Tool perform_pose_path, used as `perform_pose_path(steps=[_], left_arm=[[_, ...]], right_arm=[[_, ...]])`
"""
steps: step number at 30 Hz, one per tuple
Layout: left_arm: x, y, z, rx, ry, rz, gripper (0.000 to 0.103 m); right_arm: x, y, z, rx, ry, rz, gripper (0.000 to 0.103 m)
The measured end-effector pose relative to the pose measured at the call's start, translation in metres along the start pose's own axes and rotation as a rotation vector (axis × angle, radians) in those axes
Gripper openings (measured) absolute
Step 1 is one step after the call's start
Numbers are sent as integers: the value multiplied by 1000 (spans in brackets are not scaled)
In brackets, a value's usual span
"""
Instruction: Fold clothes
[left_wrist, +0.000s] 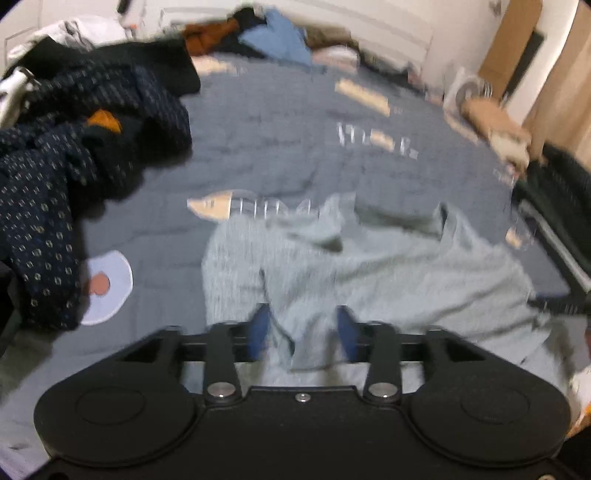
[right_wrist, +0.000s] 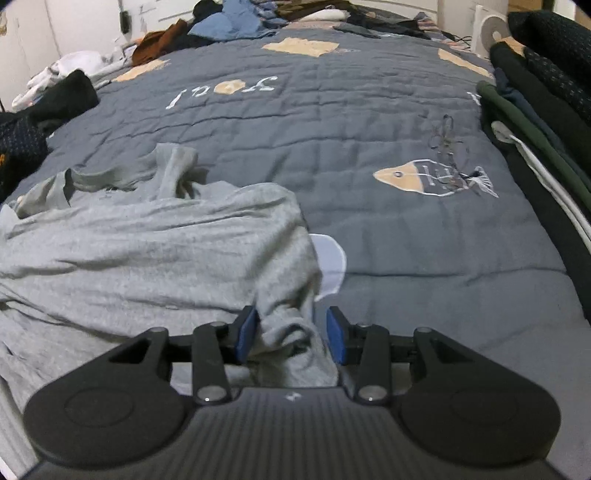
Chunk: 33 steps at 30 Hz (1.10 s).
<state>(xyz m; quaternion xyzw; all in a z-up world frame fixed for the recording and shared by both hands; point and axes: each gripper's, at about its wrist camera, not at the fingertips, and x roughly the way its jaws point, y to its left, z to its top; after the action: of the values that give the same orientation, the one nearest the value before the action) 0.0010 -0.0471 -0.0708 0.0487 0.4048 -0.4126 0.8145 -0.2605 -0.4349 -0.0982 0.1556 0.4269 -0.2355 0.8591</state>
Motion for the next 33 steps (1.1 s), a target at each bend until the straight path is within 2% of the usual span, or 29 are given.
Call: perform_pose_path(steps=[4, 8, 17, 21, 27, 28, 29, 30, 31, 33], left_arm=[[-8, -16, 2, 18, -32, -63, 49], [-5, -41, 1, 62, -42, -132, 50], [27, -113, -12, 220, 13, -240, 50], [40, -143, -16, 278, 28, -277, 51], [62, -172, -19, 309, 56, -299, 51], [65, -174, -19, 311, 59, -298, 51], [67, -176, -19, 314, 63, -297, 51], [69, -178, -18, 316, 67, -296, 51], [71, -179, -18, 315, 70, -296, 51], [75, -181, -17, 313, 73, -296, 51]], right_arm=[[-24, -5, -3, -46, -72, -24, 40], [-41, -5, -11, -173, -151, -93, 42], [-33, 1, -33, -341, -148, -65, 42], [-27, 1, -37, -375, -157, -54, 42], [-10, 3, -41, -426, -178, -37, 41], [-9, 2, -42, -415, -188, -15, 38], [-8, 0, -43, -403, -197, 7, 26], [-10, -1, -45, -394, -198, 33, 4], [-12, -3, -46, -386, -200, 59, 4], [-19, -2, -52, -419, -206, 59, 4]])
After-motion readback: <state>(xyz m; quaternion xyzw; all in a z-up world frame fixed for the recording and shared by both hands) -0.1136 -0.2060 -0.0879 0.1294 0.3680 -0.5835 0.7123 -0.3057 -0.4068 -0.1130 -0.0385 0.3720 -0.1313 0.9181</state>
